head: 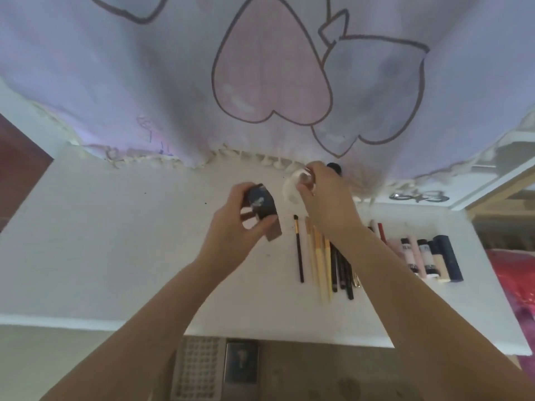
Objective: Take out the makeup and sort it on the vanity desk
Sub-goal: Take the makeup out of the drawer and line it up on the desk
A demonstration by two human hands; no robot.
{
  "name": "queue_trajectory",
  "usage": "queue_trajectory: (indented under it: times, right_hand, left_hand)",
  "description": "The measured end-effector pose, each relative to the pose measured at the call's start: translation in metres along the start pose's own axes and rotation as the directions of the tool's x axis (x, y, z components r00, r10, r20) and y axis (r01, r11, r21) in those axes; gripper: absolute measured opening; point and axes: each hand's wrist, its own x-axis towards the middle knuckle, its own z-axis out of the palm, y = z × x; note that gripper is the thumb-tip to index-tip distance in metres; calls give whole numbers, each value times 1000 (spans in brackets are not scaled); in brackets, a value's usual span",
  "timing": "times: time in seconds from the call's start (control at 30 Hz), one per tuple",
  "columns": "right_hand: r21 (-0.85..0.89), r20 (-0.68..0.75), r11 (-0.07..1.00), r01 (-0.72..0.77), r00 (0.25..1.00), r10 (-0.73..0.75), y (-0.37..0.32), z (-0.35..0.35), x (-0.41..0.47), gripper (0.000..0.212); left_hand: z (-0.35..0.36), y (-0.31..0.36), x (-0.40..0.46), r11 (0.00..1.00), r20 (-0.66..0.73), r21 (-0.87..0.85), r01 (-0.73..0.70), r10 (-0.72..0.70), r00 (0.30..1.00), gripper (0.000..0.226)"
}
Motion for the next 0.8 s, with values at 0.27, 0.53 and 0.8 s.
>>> queue_trajectory:
  times: [0.27,0.53,0.8]
  right_hand:
    - [-202,18,973,-107,993,113,5,47,46,30]
    - [-184,1,983,-29,1000,30,-6,20,24,48]
    - [179,442,984,19,891,-98,17,0,-134,25]
  left_hand:
    - [26,-32,127,990,-11,144,-12,13,1000,49]
    - [40,-55,139,989,35,150,19,-24,999,59]
    - [4,-33,1,993,-122,116,0,14,992,17]
